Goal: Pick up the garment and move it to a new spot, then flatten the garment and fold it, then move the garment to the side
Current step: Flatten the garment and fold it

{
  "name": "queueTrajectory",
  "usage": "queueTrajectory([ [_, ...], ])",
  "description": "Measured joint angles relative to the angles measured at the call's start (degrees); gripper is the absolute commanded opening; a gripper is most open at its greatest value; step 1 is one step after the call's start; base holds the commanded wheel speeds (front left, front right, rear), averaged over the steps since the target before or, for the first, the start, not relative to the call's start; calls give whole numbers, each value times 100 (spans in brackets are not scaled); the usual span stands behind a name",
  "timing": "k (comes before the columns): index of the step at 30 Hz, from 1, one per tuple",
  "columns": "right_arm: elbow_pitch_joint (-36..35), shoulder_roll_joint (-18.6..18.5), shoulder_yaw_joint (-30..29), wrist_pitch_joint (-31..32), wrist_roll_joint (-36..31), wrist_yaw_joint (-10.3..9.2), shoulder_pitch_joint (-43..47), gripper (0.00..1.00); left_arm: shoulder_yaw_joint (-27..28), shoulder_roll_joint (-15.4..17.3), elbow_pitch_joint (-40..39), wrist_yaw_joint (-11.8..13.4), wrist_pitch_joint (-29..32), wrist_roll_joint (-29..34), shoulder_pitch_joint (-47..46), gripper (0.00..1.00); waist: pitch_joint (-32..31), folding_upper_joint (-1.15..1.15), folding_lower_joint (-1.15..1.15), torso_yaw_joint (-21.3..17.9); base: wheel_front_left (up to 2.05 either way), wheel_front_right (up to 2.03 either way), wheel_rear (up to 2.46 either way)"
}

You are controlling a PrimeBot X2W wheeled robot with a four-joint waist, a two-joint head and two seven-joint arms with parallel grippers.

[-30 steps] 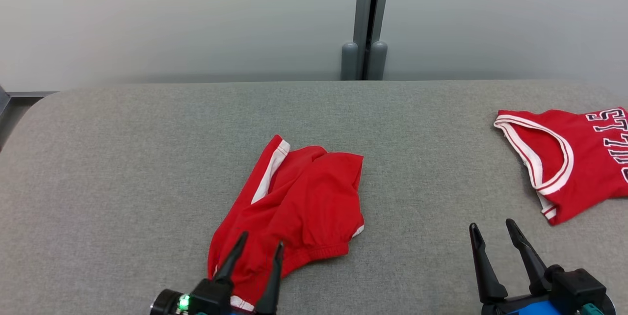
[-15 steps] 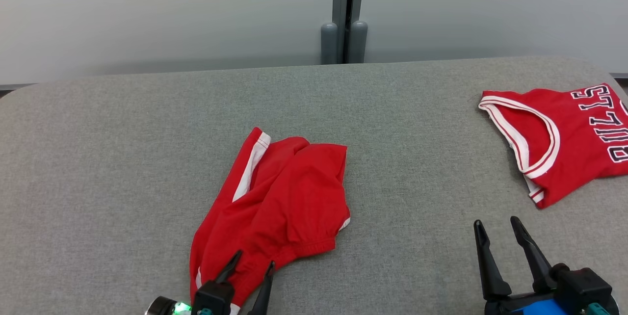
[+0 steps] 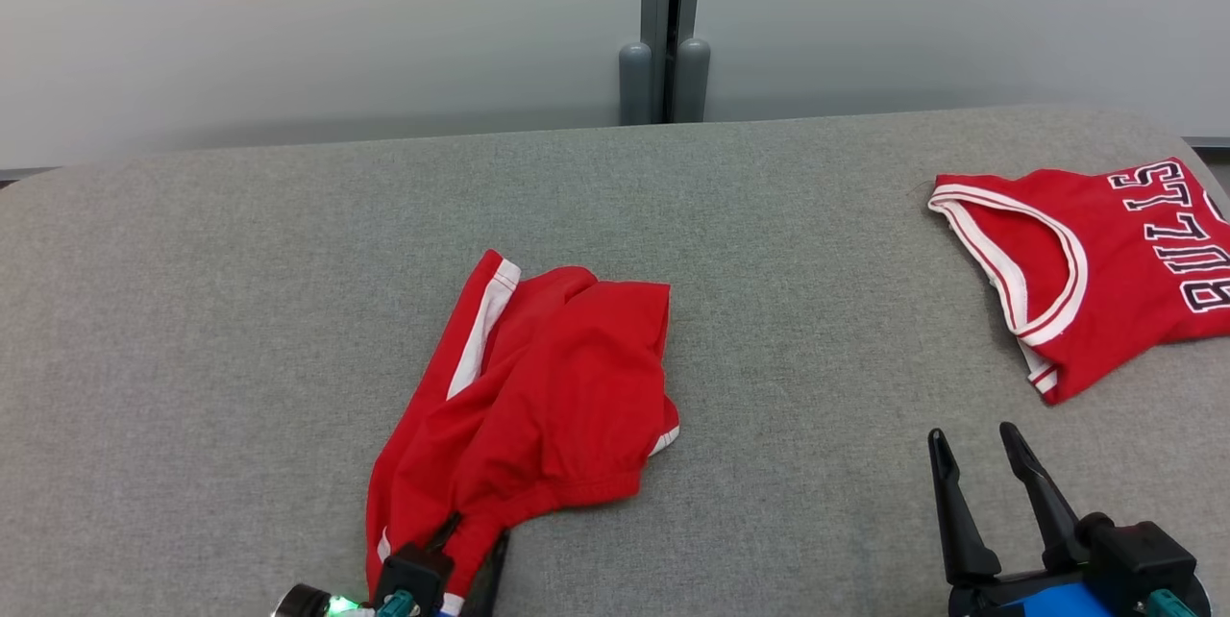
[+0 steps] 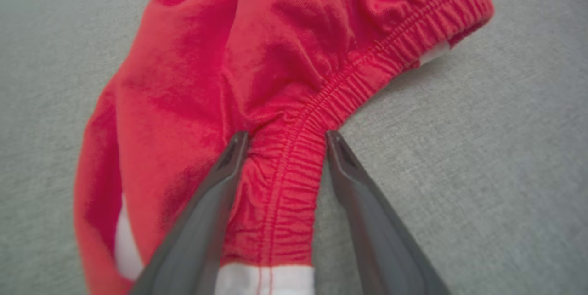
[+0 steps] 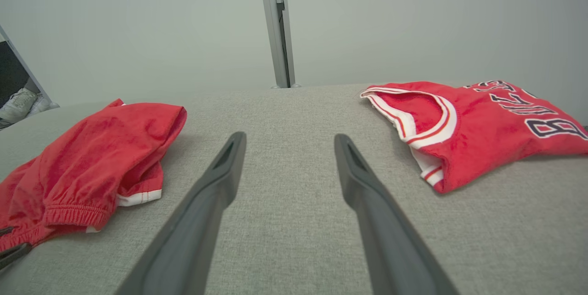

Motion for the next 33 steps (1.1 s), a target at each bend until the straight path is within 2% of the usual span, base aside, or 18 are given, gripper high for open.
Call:
queueTrajectory([
  [1, 2, 0, -12, 0, 0, 0, 0, 100, -8, -1, 55, 0, 0, -4, -43, 0, -2, 0, 0, 4, 0, 0, 0],
  [7, -1, 0, -64, -9, 34, 0, 9, 100, 142, 123, 1, 36, -9, -109, -202, 0, -55, 0, 1, 95, 0, 0, 0],
  [16, 11, 0, -34, -34, 42, 0, 61, 100, 922, 1121, -486, 108, -26, -475, -680, 0, -124, 0, 1, 141, 0, 0, 0],
  [19, 42, 0, -29, -32, 41, 0, 64, 100, 1046, 1258, -419, 101, 91, -599, -808, 0, -141, 0, 0, 102, 0, 0, 0],
  [20, 55, 0, -27, -32, 41, 0, 66, 100, 1077, 1271, -389, 104, 112, -632, -827, 7, -141, 0, 1, 86, 0, 0, 0],
  [21, 68, 0, -21, -32, 41, 0, 66, 100, 1107, 1271, -349, 108, 136, -687, -847, 65, -145, 0, 0, 75, 0, 0, 0],
  [22, 80, 0, -14, -32, 42, 0, 69, 100, 1117, 1276, -320, 109, 141, -703, -861, 100, -150, 0, 1, 61, 0, 0, 0],
  [26, 125, 1, -32, -32, 54, 0, 94, 100, 1232, 1230, -367, 108, 34, -846, -921, 100, -201, 0, 1, 55, 0, 0, 0],
  [28, 145, 0, -68, -33, 64, -1, 131, 100, 1230, 1096, -506, 108, -3, -859, -916, 100, -242, 0, 0, 88, 0, 0, 0],
  [33, 179, 0, -118, -37, 98, 0, 227, 100, 1386, 795, -1355, 175, -29, -914, -566, 100, -320, -1, 0, 212, 0, 0, 0],
])
